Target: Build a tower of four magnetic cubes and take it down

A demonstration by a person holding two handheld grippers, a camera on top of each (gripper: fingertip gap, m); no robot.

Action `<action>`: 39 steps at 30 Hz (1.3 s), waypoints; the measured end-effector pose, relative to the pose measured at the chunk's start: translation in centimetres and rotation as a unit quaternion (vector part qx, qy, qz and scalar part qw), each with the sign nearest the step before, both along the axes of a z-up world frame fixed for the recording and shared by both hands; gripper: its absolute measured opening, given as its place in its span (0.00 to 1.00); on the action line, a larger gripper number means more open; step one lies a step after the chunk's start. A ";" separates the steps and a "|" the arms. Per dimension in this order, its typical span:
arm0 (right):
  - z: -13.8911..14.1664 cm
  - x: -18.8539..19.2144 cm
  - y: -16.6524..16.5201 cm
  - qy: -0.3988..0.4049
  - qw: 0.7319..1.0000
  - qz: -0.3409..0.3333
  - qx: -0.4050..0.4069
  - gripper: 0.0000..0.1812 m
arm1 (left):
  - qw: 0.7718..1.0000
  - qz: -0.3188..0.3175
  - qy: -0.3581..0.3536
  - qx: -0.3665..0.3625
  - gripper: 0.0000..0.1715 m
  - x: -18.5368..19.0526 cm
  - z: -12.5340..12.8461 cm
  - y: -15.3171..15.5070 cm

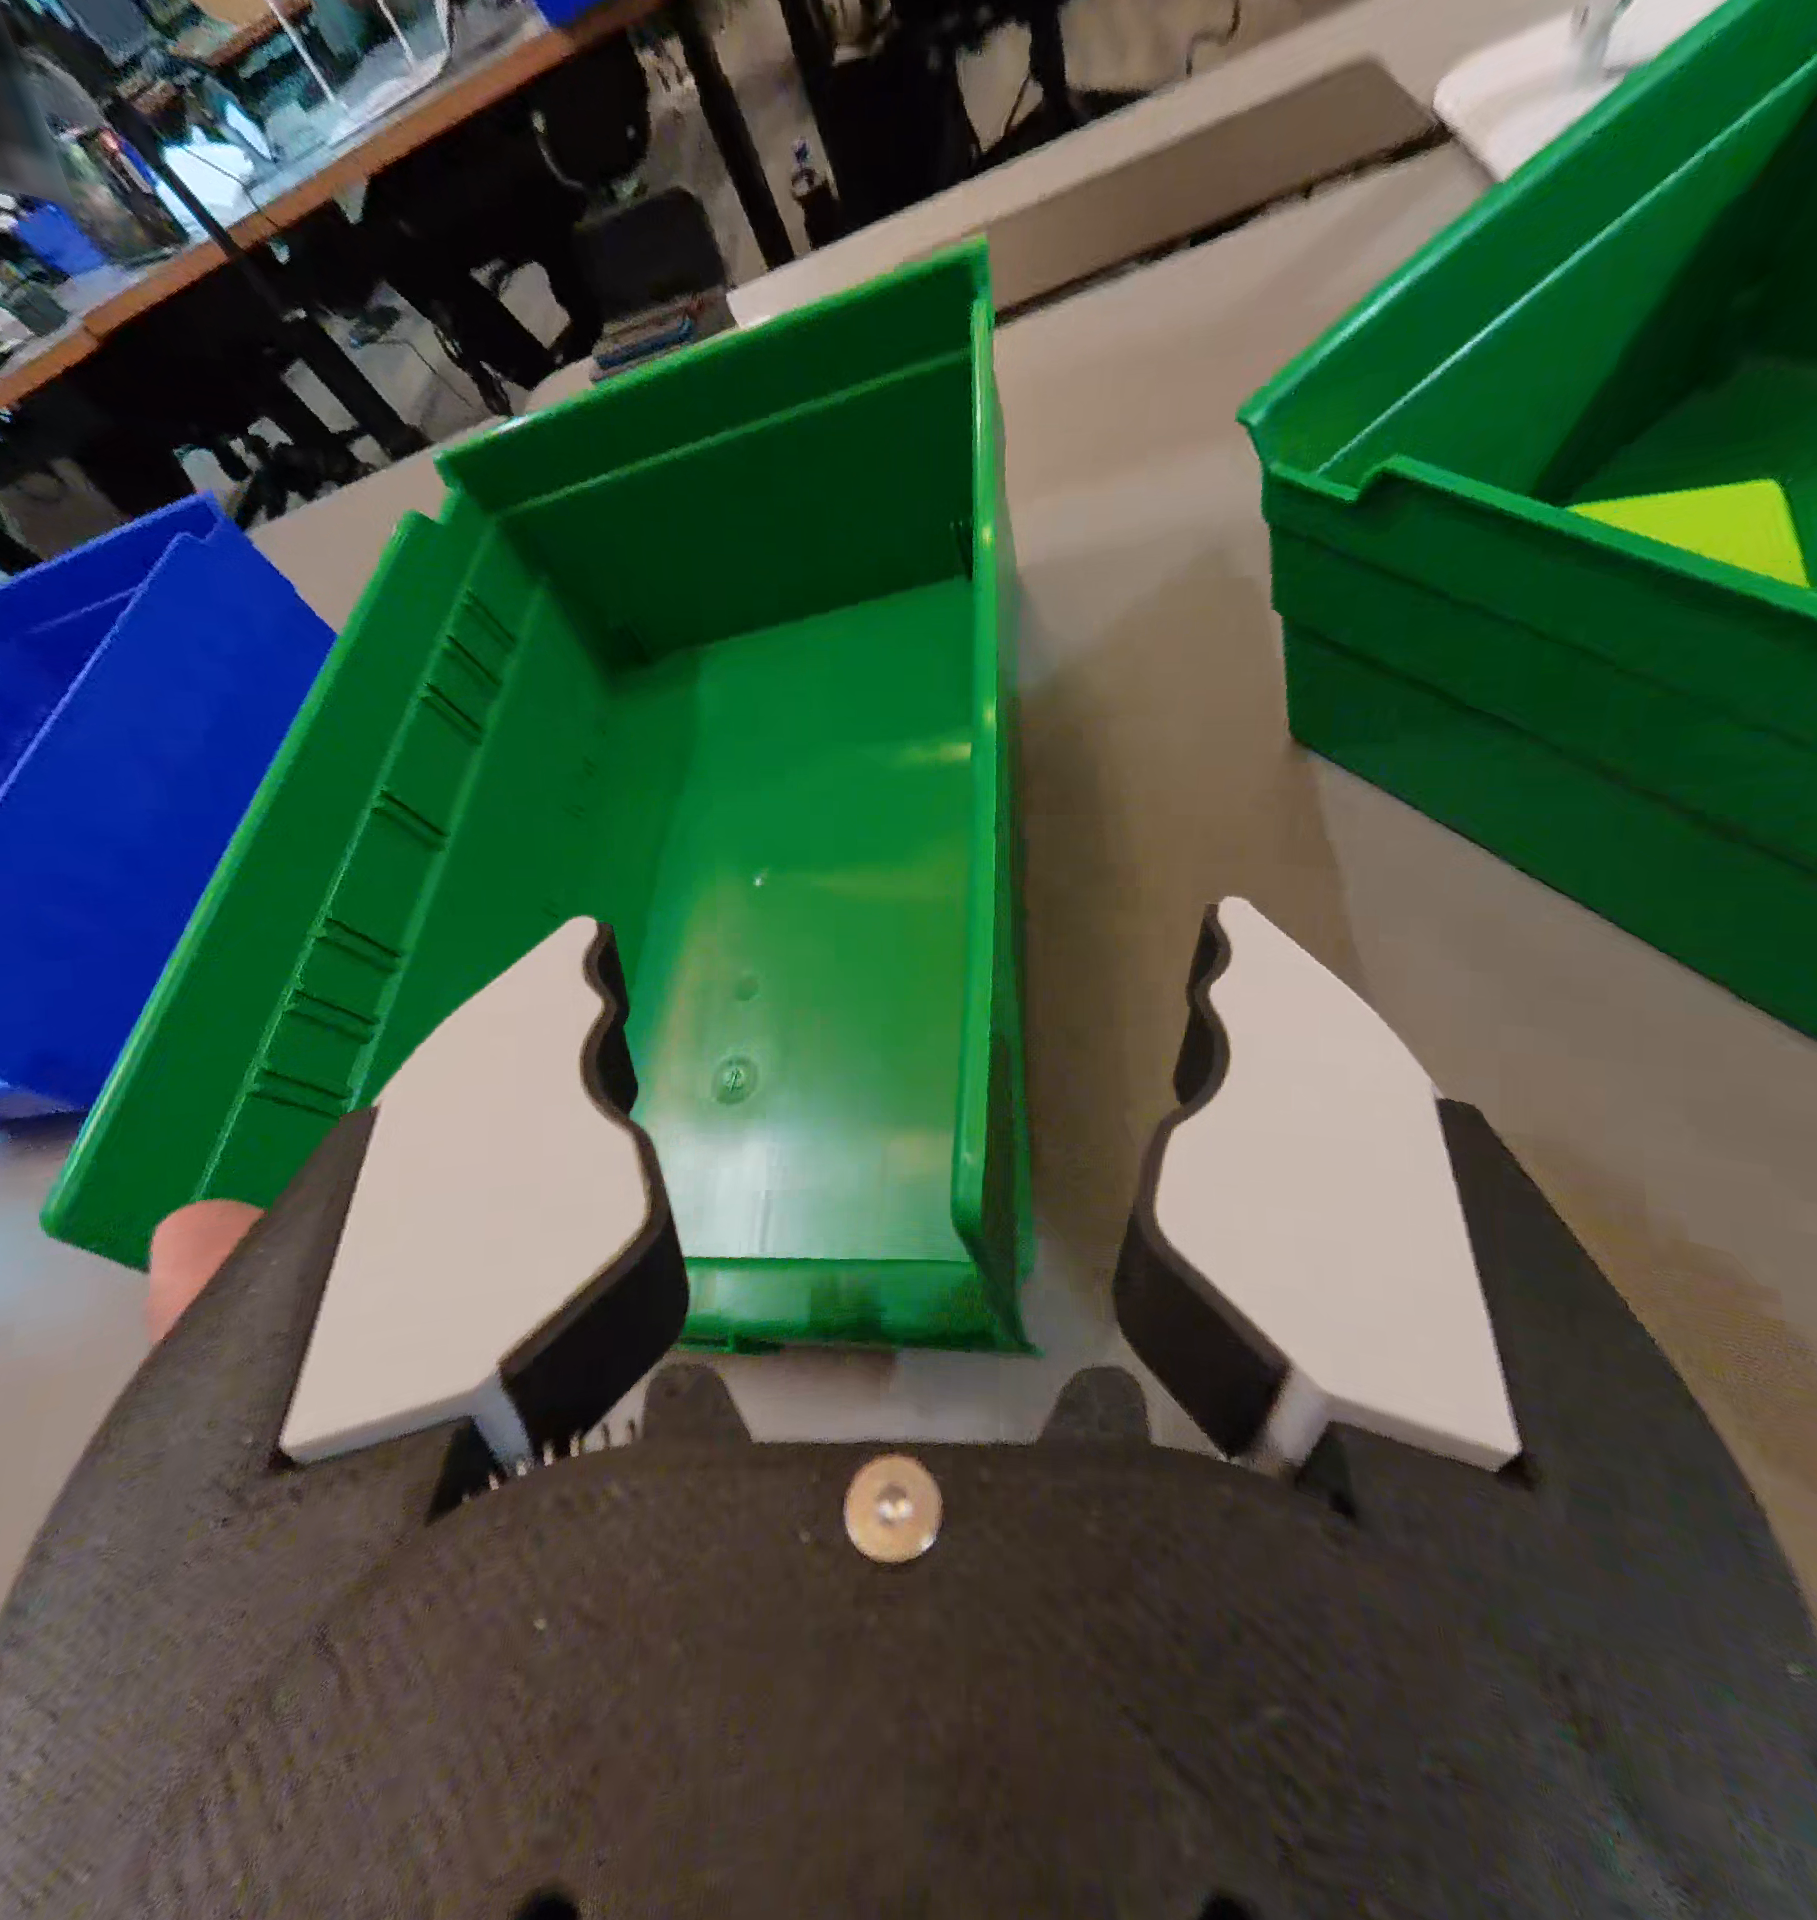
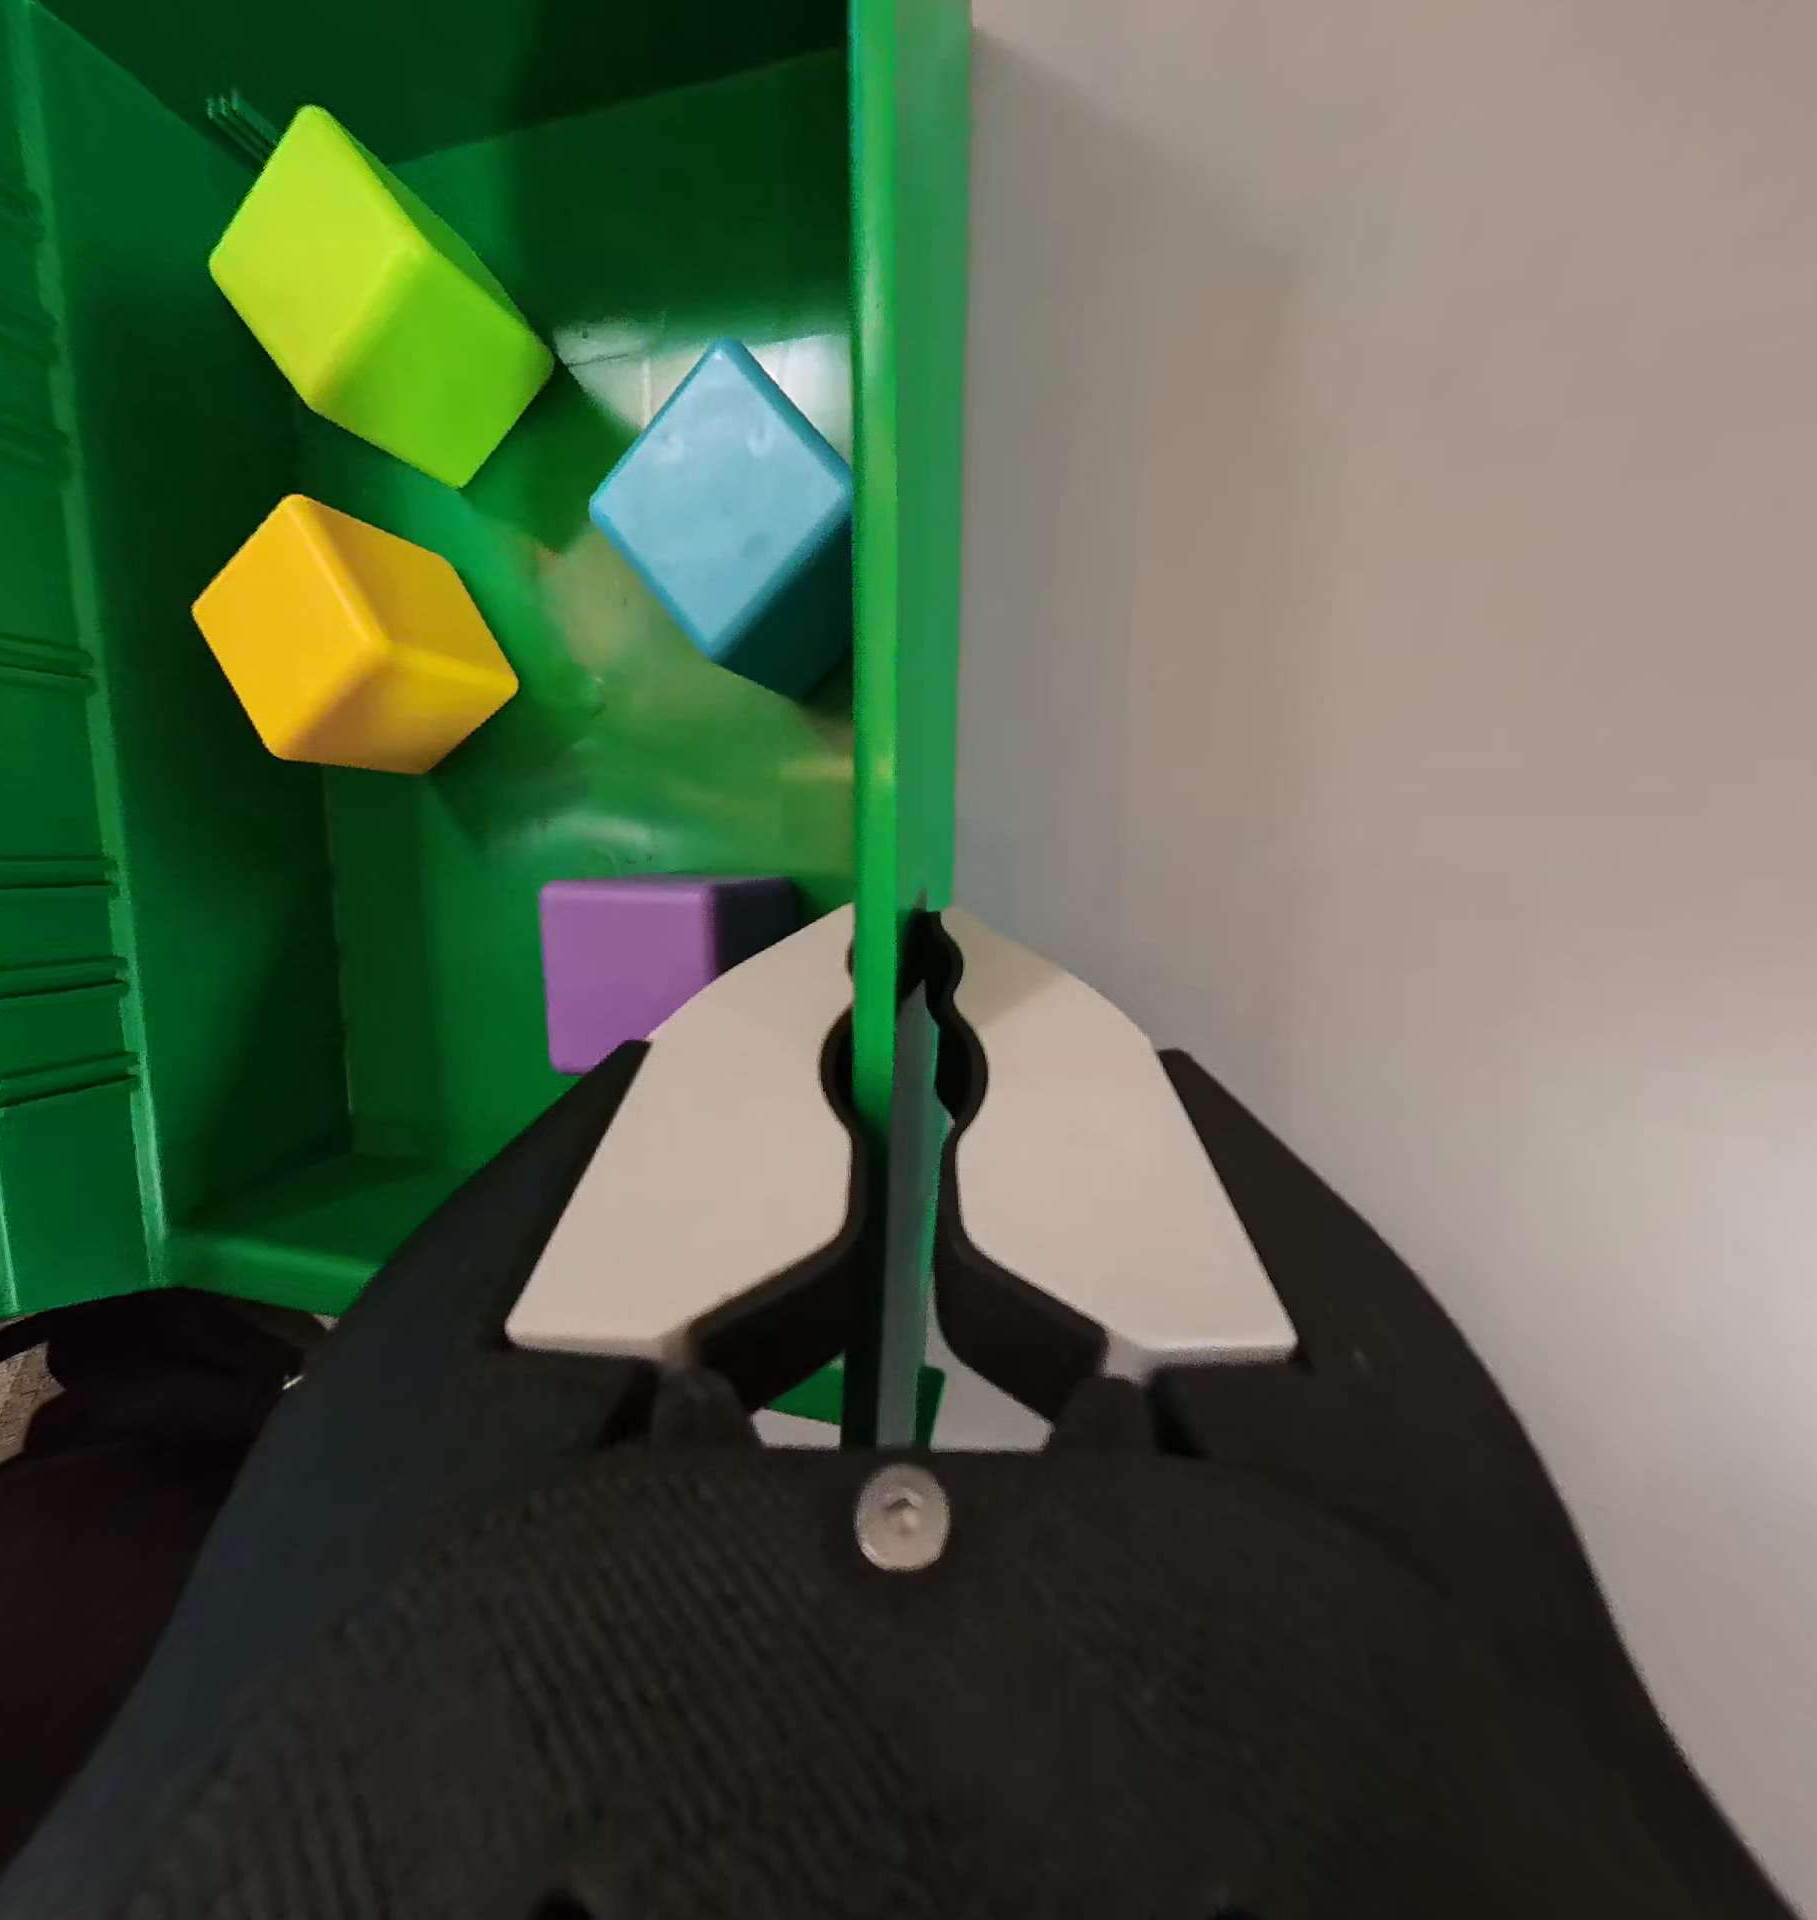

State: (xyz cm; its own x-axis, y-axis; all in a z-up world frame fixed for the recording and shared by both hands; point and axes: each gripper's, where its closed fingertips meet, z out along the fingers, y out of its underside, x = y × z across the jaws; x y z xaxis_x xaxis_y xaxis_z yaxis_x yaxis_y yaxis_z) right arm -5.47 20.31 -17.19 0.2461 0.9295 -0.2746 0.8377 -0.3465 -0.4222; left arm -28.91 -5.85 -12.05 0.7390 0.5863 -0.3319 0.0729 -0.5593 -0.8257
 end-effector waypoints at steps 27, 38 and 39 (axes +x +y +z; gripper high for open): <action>0.3 1.8 -2.7 0.015 0.995 0.077 0.054 0.03 | 0.996 -0.060 -0.069 -0.013 0.05 -0.4 -3.3 0.5; 0.4 -1.6 -3.5 0.050 0.995 -0.002 0.091 0.03 | 0.999 -0.031 -0.023 0.032 0.05 -2.1 4.5 -4.3; 0.4 -2.2 -4.0 0.053 0.995 -0.009 0.086 0.03 | 0.999 -0.023 -0.019 0.039 0.05 -2.3 5.5 -4.9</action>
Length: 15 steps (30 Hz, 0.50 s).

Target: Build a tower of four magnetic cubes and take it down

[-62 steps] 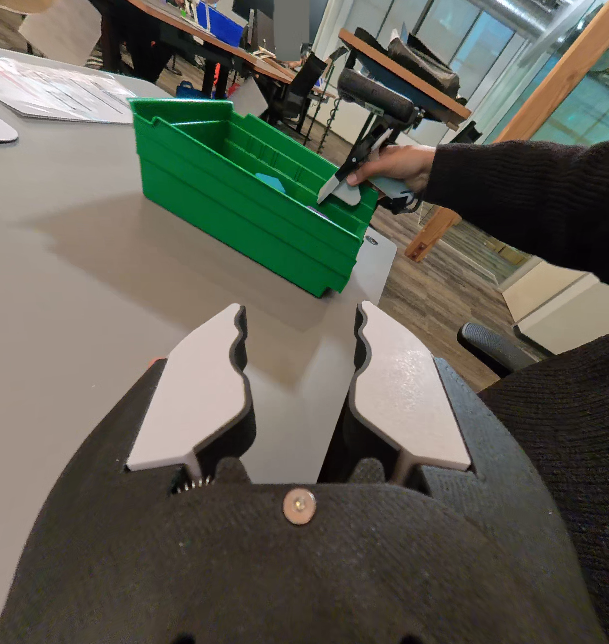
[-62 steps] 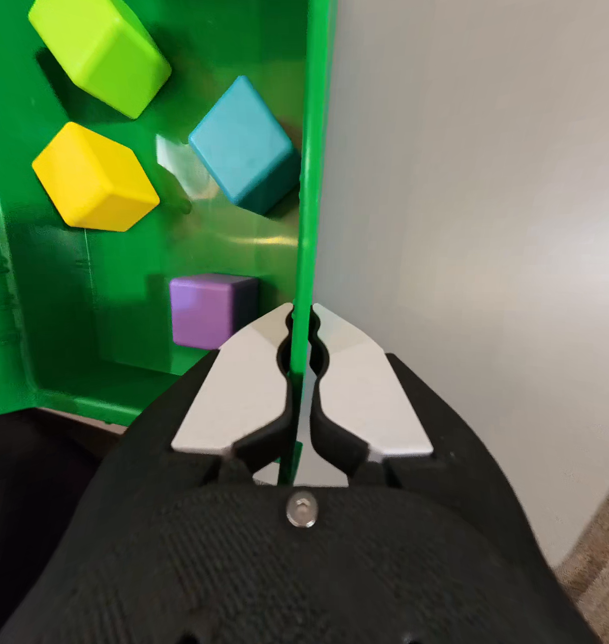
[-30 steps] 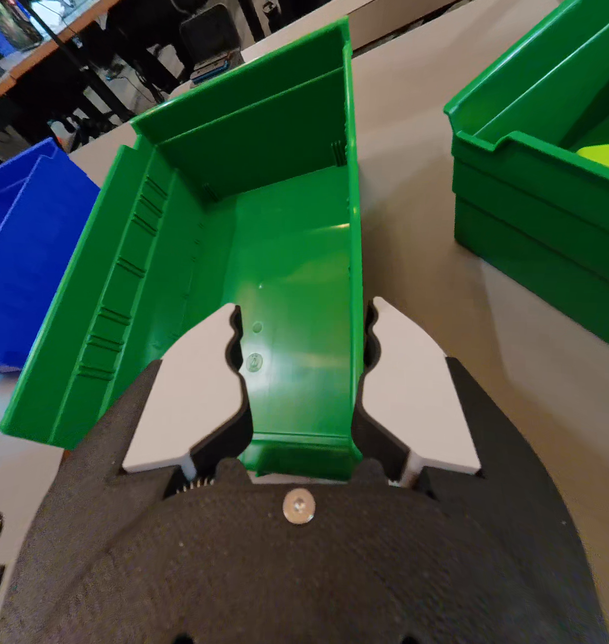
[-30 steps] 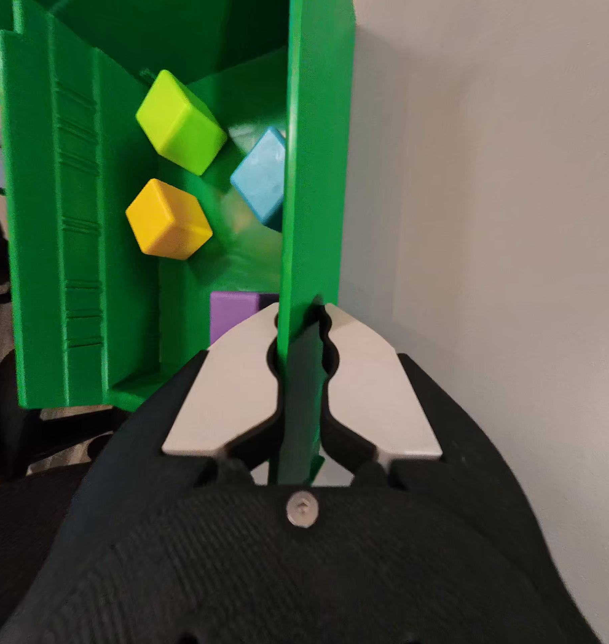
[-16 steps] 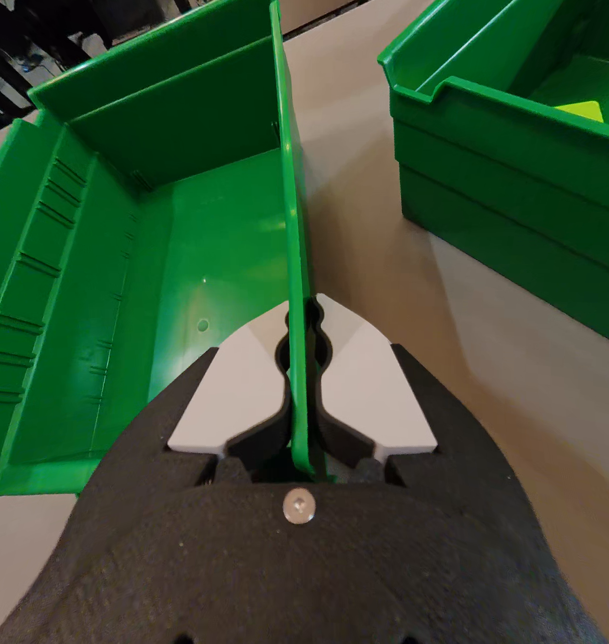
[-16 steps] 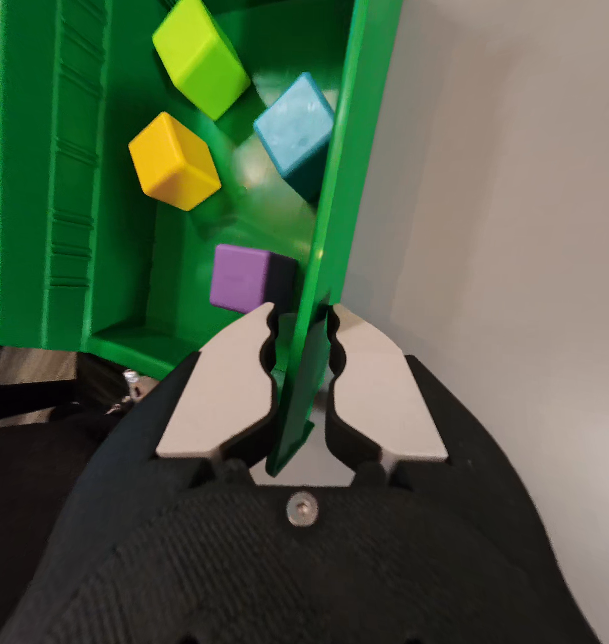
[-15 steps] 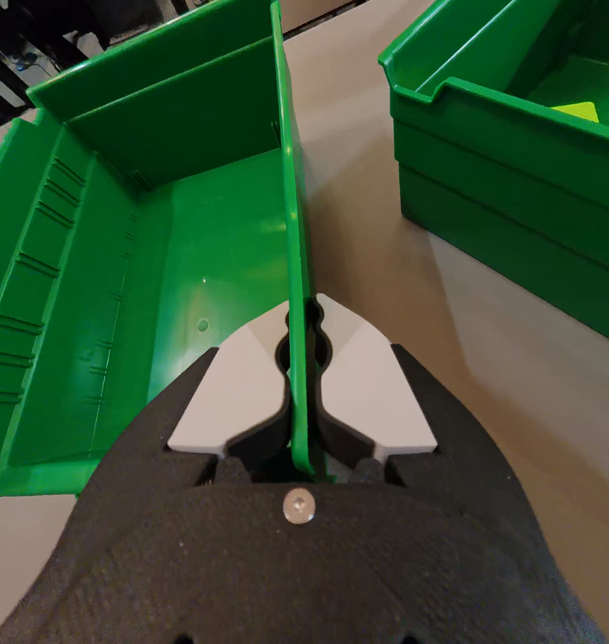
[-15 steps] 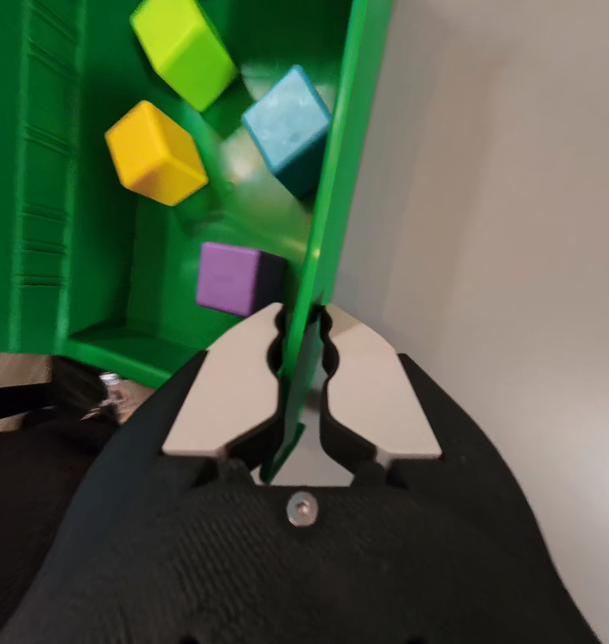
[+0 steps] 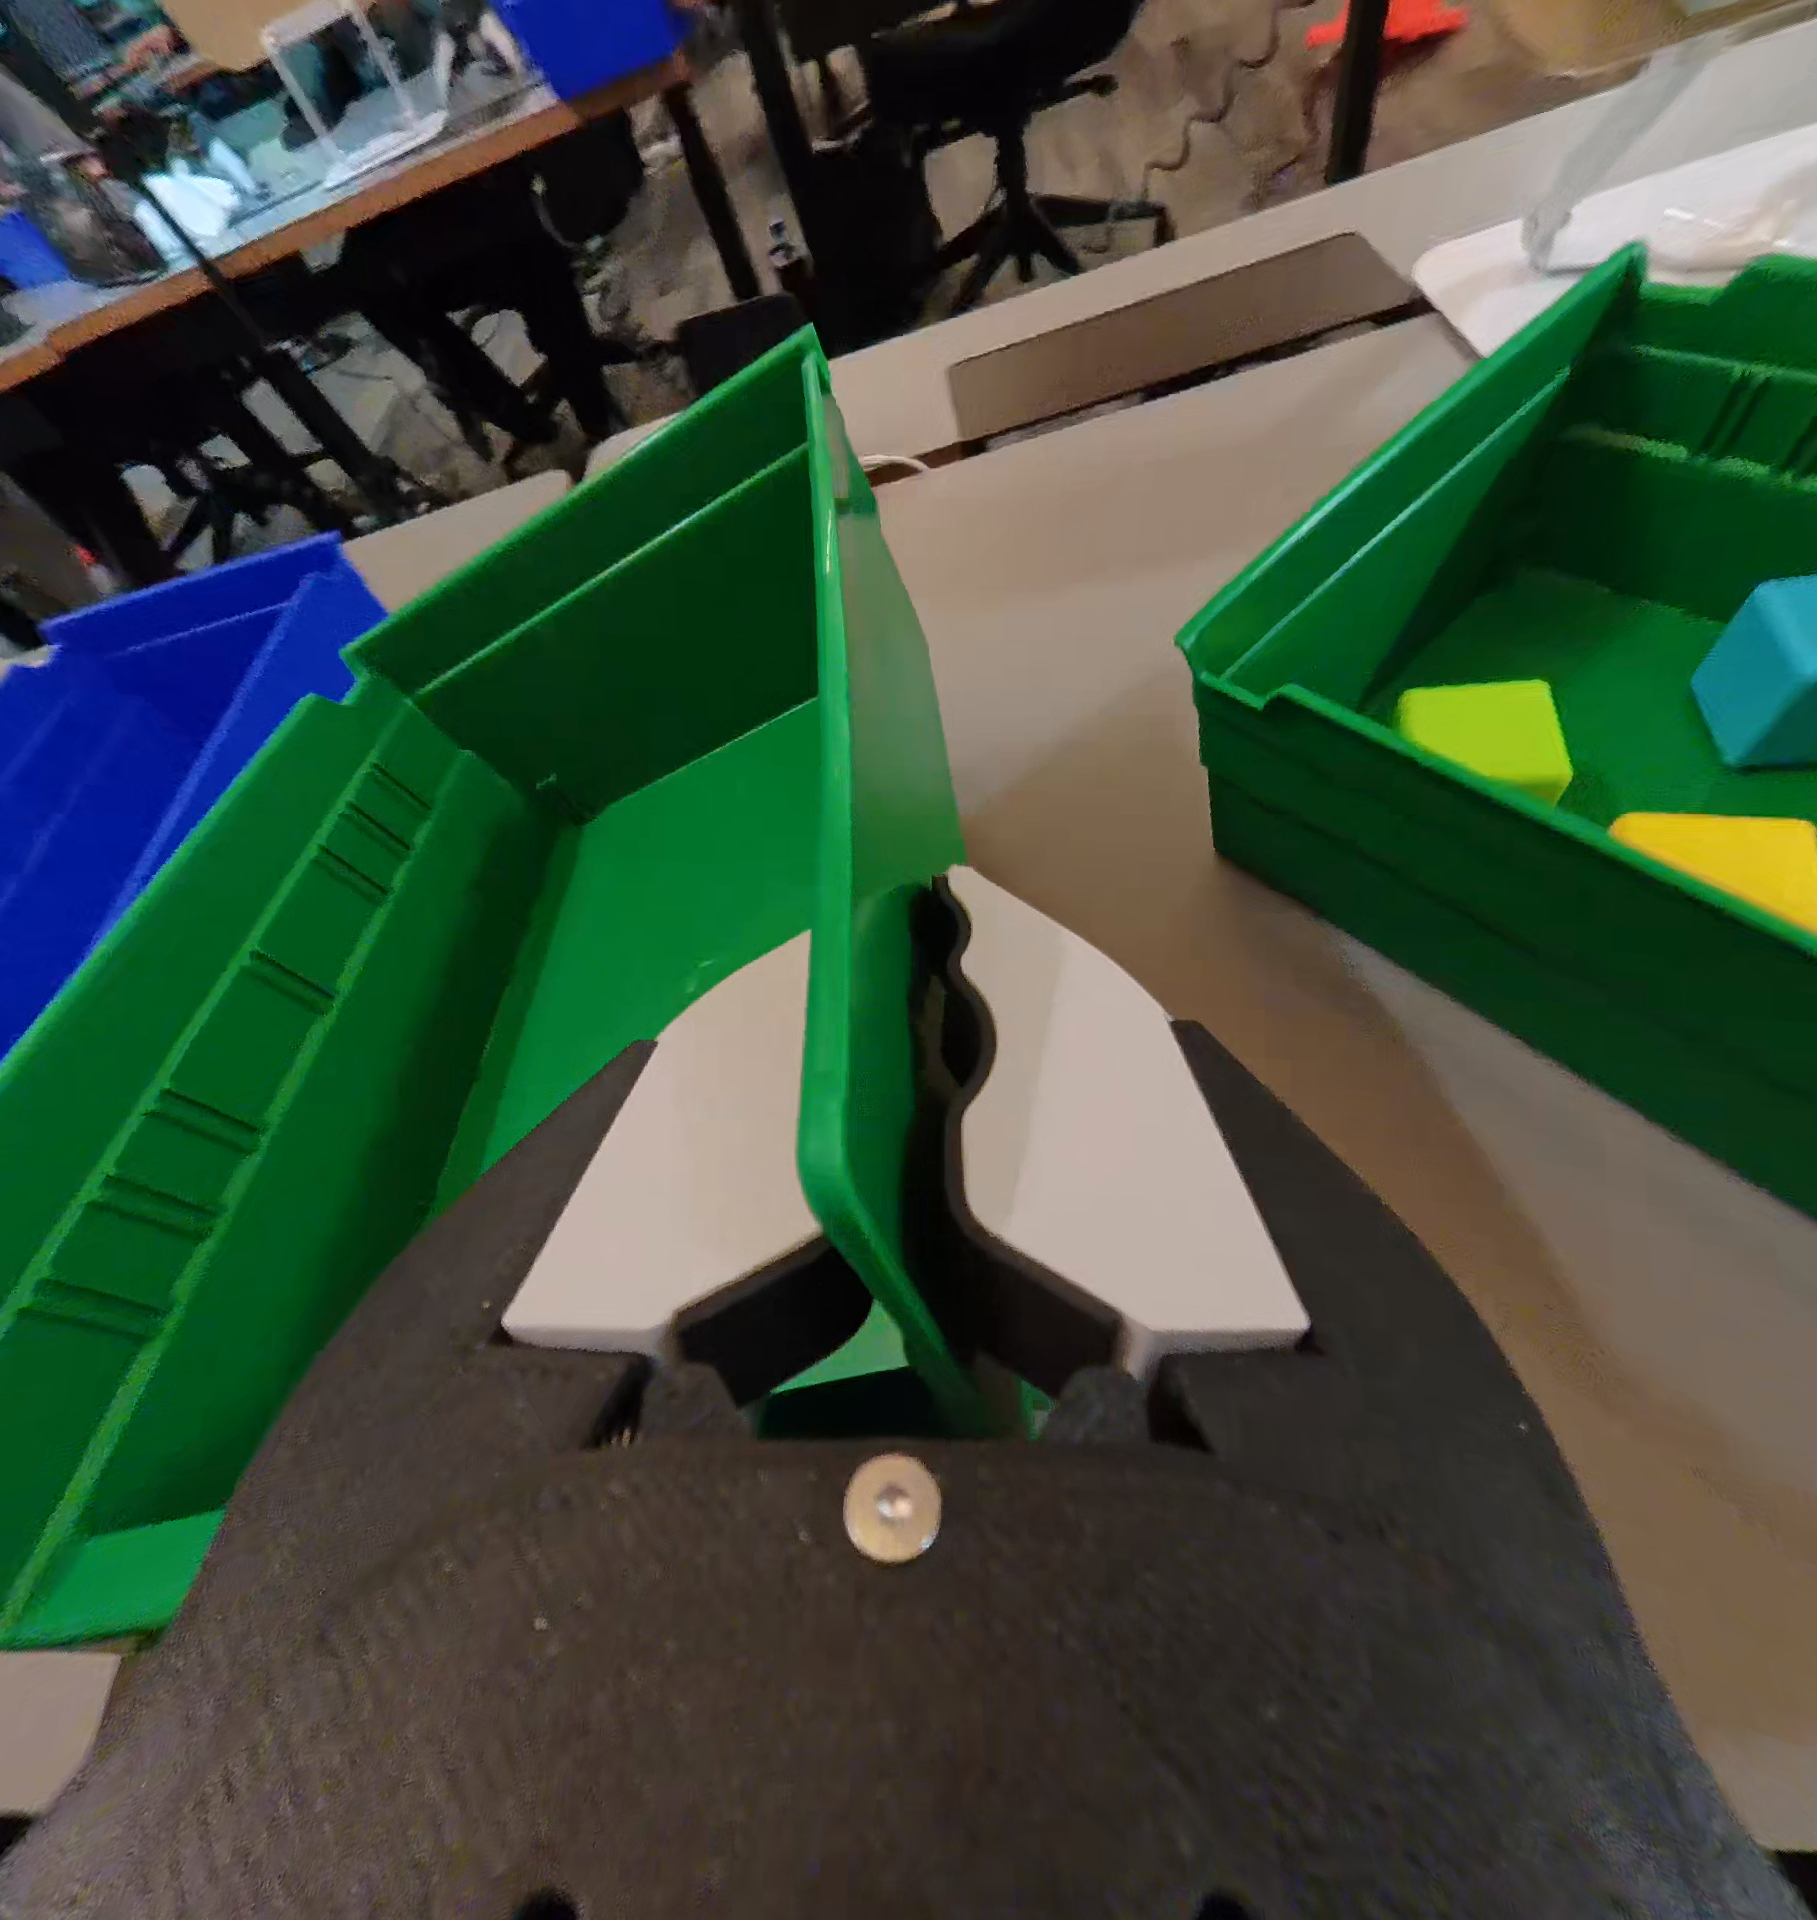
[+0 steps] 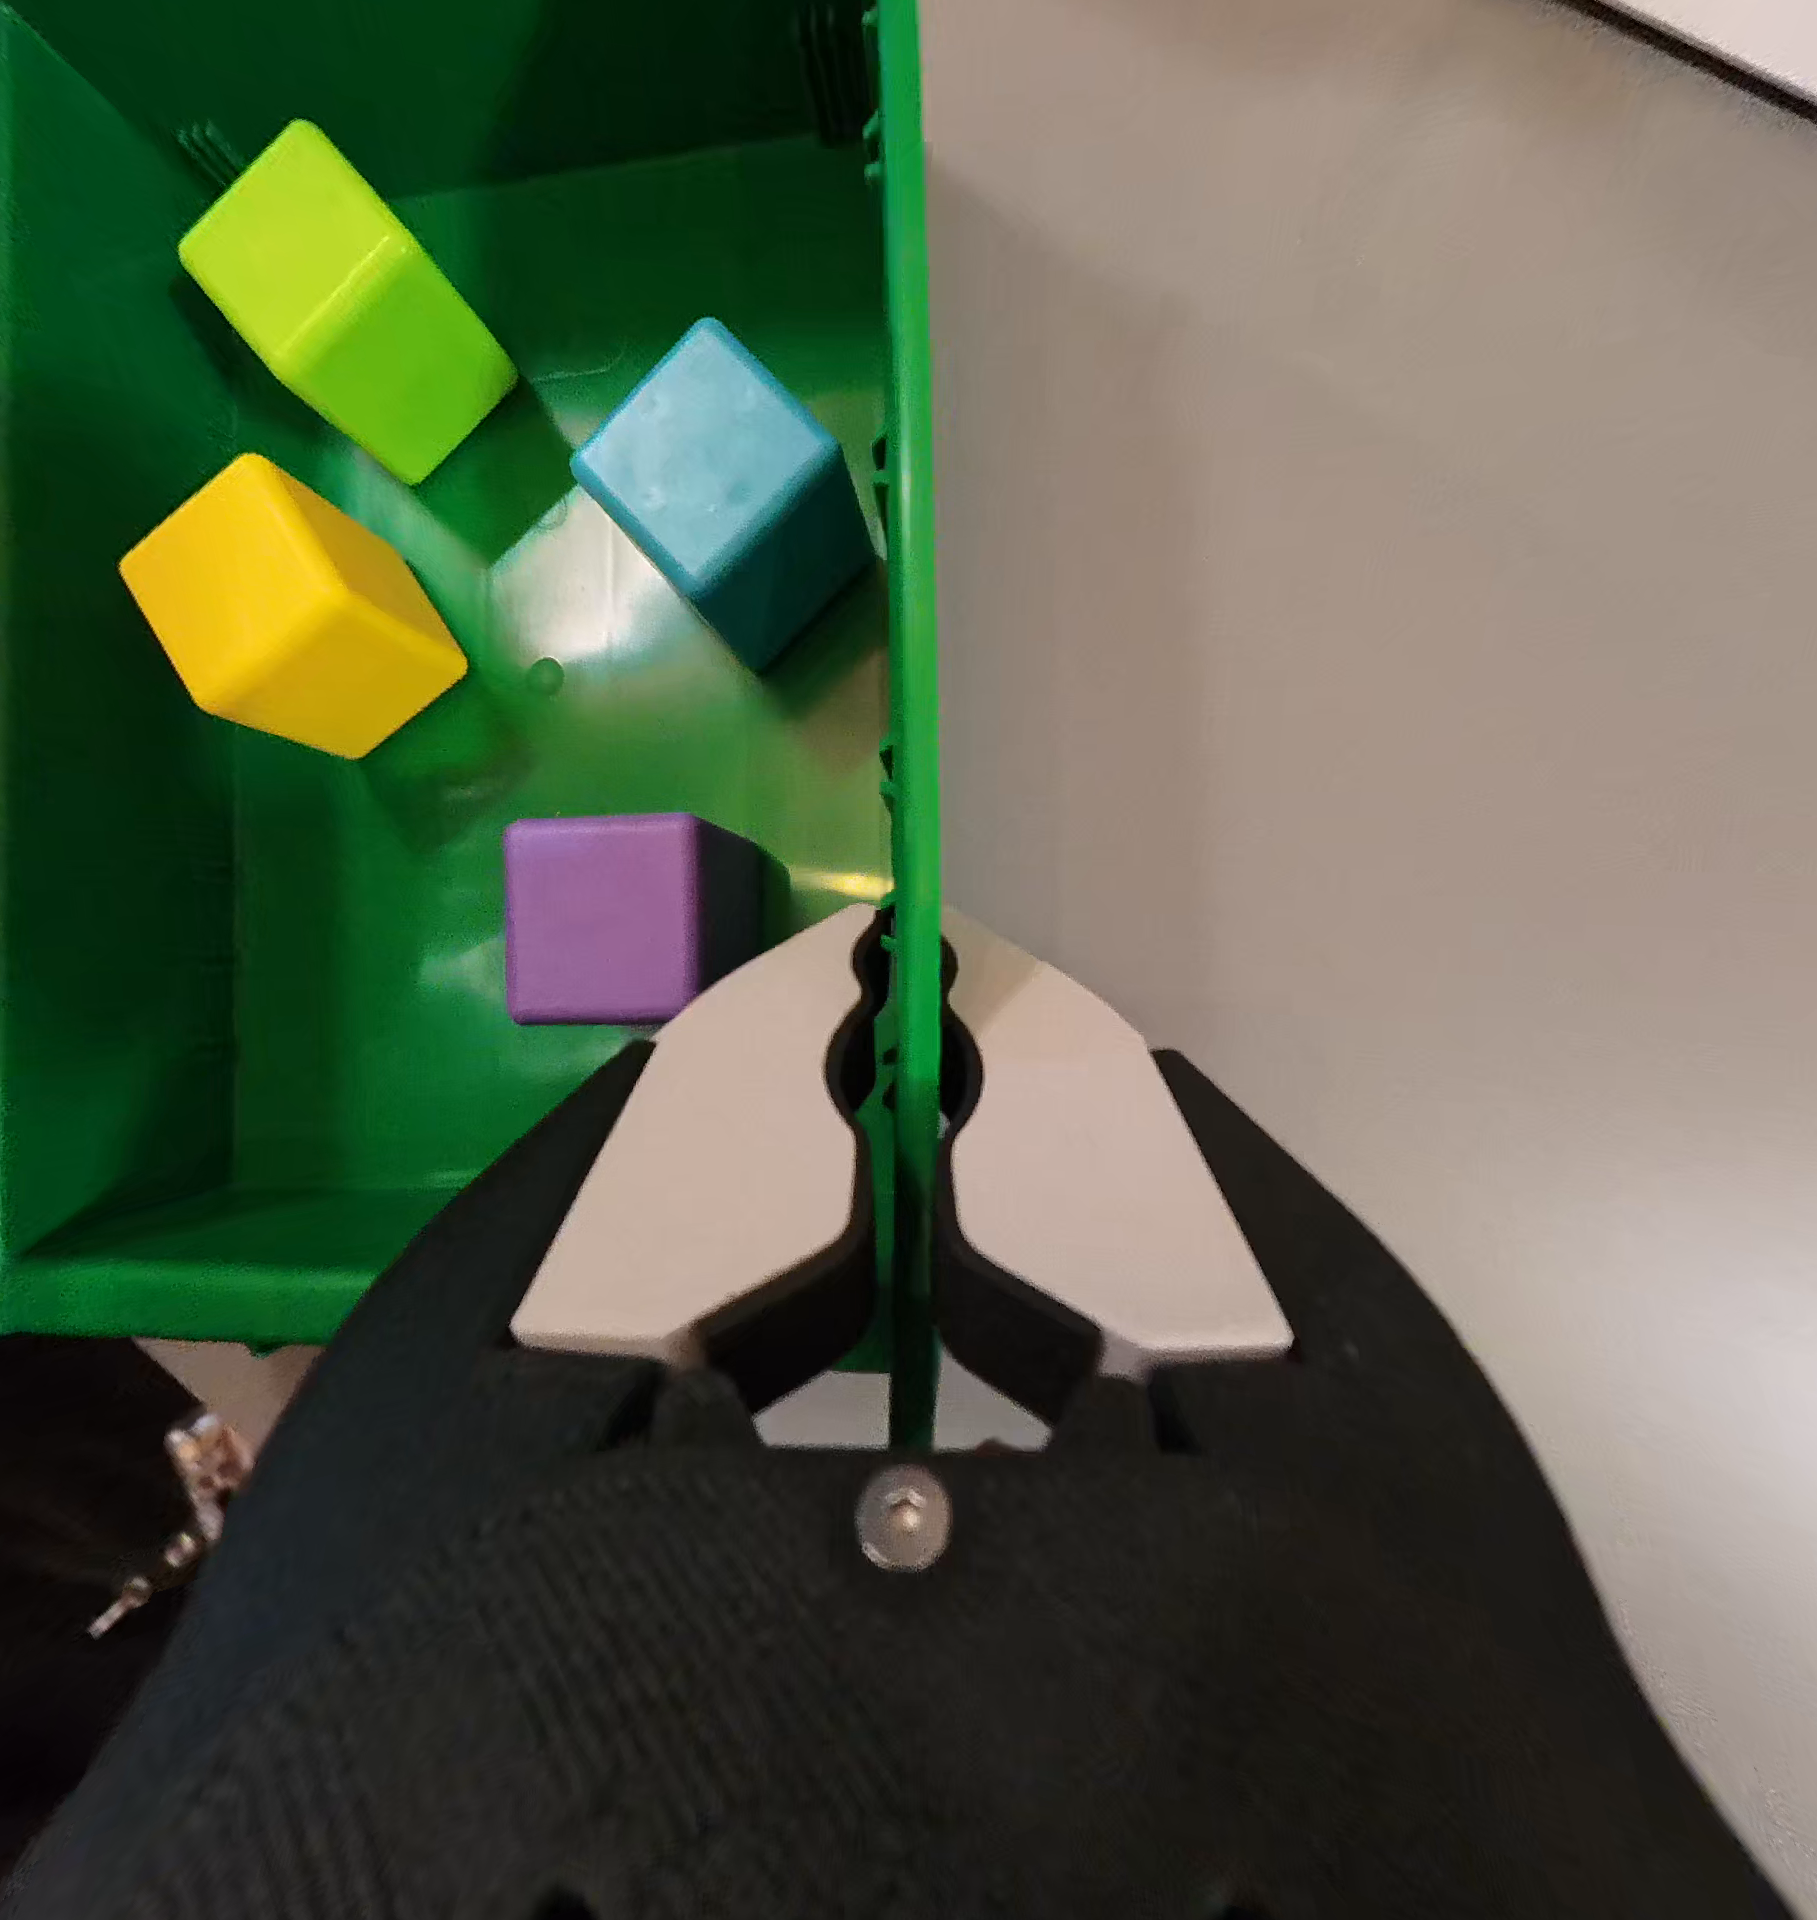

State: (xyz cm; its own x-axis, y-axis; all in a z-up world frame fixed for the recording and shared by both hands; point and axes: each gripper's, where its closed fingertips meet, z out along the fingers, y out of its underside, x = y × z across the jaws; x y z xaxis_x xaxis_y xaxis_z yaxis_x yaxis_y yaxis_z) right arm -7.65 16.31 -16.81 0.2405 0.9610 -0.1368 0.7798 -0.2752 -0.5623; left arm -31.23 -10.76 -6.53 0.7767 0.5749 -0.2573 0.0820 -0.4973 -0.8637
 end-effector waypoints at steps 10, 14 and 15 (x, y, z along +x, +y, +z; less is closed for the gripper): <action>0.3 -5.1 -7.8 0.015 0.998 -0.008 -0.066 0.05 | 0.996 0.044 0.070 0.031 0.06 -0.4 6.5 -4.8; 0.9 -5.1 -11.2 0.019 0.996 0.058 -0.062 0.09 | 0.995 0.044 0.064 0.061 0.05 -0.3 7.5 -5.6; 1.2 -5.0 -11.7 0.019 0.995 0.077 -0.054 0.10 | 0.995 0.044 0.061 0.066 0.05 -0.3 7.6 -5.7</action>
State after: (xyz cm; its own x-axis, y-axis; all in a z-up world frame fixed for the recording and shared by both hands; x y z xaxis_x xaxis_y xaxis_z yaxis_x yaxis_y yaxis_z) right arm -12.63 4.63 -15.60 0.0850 0.9653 -0.2469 0.7957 -0.2149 -0.5663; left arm -31.55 -16.50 1.09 0.6899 0.6740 -0.2640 0.0100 -0.3736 -0.9276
